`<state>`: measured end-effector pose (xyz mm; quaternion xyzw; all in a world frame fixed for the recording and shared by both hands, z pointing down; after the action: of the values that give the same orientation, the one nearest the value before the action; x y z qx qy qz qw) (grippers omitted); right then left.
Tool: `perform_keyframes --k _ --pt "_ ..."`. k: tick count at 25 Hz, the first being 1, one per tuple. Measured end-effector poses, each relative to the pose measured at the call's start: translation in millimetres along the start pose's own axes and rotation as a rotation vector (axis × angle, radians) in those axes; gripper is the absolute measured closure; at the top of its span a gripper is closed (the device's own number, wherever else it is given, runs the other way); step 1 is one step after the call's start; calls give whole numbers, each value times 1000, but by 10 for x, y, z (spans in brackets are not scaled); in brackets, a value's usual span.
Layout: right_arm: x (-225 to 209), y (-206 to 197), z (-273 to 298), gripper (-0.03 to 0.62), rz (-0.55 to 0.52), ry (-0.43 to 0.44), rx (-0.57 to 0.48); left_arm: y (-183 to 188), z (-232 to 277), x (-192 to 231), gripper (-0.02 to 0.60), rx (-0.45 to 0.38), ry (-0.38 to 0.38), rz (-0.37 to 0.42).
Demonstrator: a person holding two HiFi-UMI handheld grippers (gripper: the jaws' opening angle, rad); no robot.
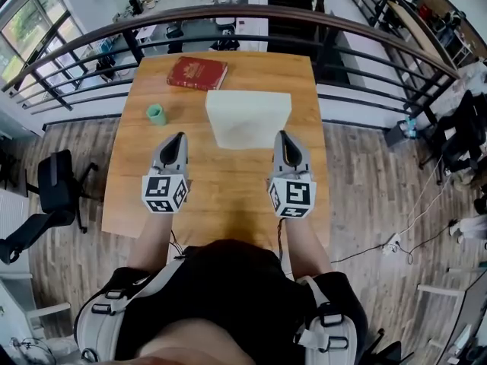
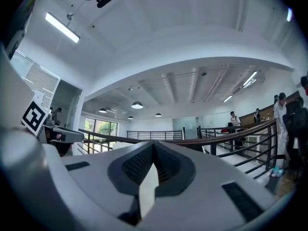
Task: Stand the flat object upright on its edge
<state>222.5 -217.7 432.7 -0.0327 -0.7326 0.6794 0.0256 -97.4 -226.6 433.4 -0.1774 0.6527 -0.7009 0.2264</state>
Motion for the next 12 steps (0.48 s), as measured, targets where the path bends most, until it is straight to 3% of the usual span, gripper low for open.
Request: perform_keyframes --k 12 --pt "118 -32 -9 589 5 0 11 21 -17 -38 577 8 -15 30"
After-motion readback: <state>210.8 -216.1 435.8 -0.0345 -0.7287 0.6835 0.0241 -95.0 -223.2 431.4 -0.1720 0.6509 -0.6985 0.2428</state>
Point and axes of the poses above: the fingertips, and each gripper's own axes: z forward along the fingers, x to its left, y out of its top, the point moved 10 cm from there along -z, backward along the fingers, and after that the axes turned 12 degrees about -y, right-handed, at the moved point
